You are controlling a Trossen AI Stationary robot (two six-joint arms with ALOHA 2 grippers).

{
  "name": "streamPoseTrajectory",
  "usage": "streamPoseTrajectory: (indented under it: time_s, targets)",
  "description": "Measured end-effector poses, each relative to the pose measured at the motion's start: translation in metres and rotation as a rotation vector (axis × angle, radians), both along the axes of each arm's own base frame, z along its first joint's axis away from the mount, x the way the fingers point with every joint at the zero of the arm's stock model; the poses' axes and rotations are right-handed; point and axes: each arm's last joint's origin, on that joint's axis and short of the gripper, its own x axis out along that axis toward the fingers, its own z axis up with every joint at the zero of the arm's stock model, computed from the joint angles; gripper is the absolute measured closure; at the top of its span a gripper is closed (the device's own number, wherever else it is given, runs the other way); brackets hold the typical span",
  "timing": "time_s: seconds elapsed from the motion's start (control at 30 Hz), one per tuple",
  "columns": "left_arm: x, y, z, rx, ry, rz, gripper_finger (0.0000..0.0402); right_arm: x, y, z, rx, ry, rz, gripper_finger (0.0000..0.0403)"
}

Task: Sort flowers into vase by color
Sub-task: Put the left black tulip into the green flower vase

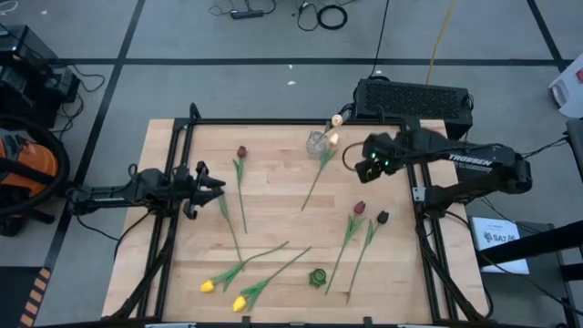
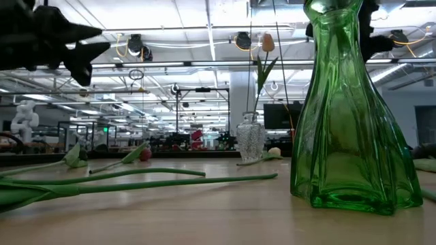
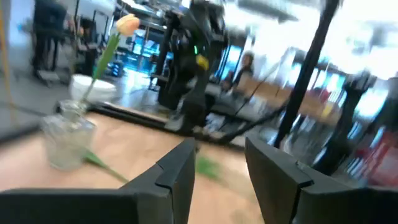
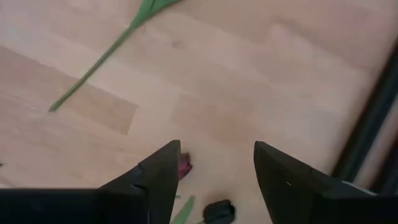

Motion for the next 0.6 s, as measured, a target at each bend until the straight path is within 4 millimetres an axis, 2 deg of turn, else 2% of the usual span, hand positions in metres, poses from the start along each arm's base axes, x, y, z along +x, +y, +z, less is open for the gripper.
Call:
streamPoseTrajectory:
  time_s: [0.2, 0.37, 0.47, 0.6]
  targets:
    - [0.000, 0.001, 0.001, -0.202, -0.016, 0.006, 0.0253, 0.006, 0.024, -0.046, 0.087, -0.047, 0.074, 0.0225]
    - [0.000, 0.004, 0.000, -0.355, -0.019, 0.067, 0.0257, 0.000, 0.042, -0.078, 0.098, -0.002, 0.159, 0.0239]
    - [0.002, 0.006, 0.004, -0.388, 0.028, 0.158, 0.0264, -0.005, 0.049, -0.088, 0.131, 0.043, 0.232, 0.0245]
    - [0.007, 0.009, 0.027, -0.377, 0.048, 0.300, 0.0267, -0.012, 0.056, -0.091, 0.145, 0.054, 0.344, 0.0251]
